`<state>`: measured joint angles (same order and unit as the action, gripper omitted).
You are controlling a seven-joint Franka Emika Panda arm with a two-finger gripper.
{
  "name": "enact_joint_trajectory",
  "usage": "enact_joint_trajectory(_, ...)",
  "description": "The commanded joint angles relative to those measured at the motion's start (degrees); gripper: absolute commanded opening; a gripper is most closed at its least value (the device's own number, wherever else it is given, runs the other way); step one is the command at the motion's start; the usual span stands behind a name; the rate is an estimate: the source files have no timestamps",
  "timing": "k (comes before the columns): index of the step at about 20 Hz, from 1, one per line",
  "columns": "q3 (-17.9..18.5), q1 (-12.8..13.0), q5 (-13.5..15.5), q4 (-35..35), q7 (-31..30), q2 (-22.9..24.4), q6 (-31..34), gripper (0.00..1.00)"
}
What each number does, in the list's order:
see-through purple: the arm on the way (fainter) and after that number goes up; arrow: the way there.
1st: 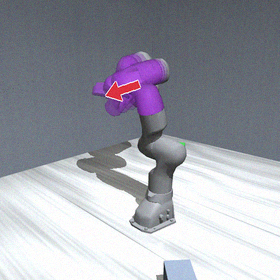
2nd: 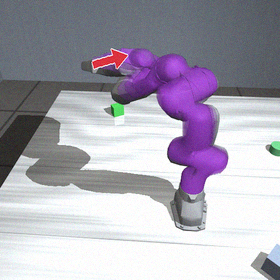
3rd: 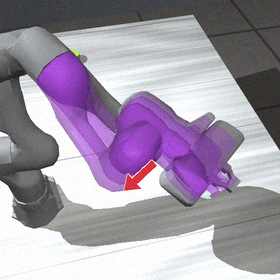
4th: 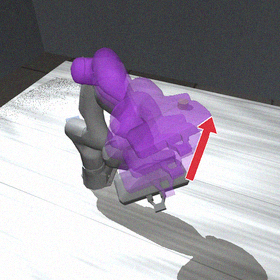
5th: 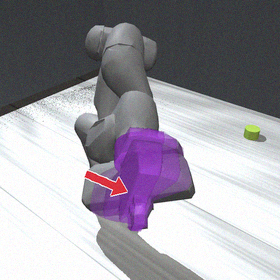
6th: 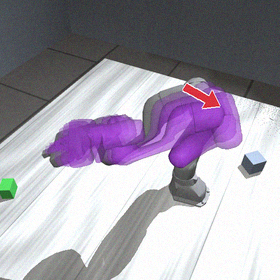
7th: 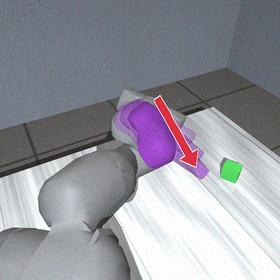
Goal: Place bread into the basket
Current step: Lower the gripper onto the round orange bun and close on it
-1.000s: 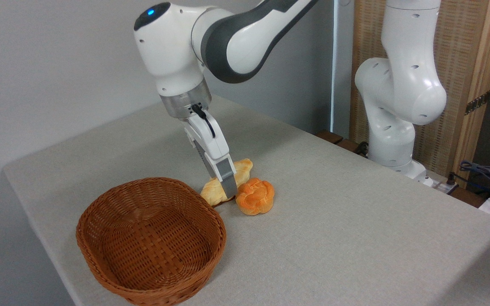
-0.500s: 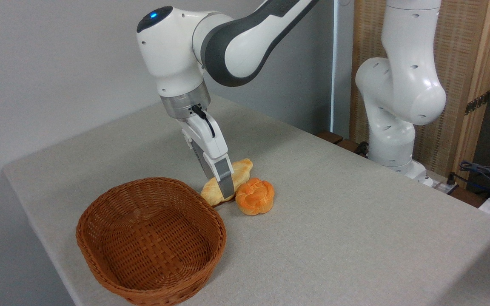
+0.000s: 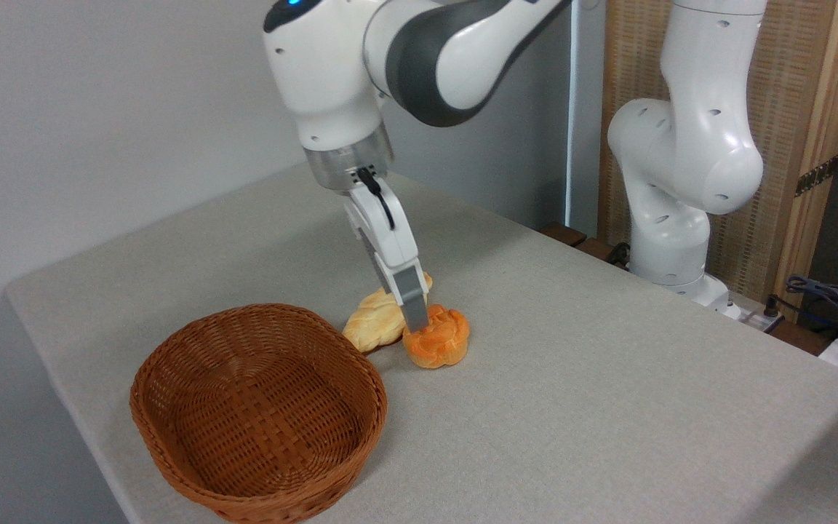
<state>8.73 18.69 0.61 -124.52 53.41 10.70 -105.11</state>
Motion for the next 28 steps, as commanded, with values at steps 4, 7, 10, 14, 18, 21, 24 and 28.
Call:
enact_joint_trajectory(4,3.1,0.2,-2.4,-4.3,10.4,2.0,-0.1,1.0)
enact_joint_trajectory(7,3.1,0.4,-2.3,-4.7,10.5,1.3,-0.4,1.0)
enact_joint_trajectory(10,3.1,0.8,-2.4,-4.8,10.6,0.3,-0.8,1.0)
enact_joint_trajectory(14,3.0,2.0,-2.3,-4.7,10.5,-0.9,-2.0,1.0)
enact_joint_trajectory(18,3.0,2.1,-2.3,-4.7,10.5,-1.9,-2.6,1.0)
enact_joint_trajectory(21,3.0,2.2,-2.3,-4.7,10.4,-2.2,-2.6,0.86)
enact_joint_trajectory(24,3.0,2.2,-2.3,-4.6,10.5,-2.2,-2.7,0.51)
enact_joint_trajectory(28,3.0,2.1,-2.3,-4.7,10.5,-2.3,-2.7,0.47)
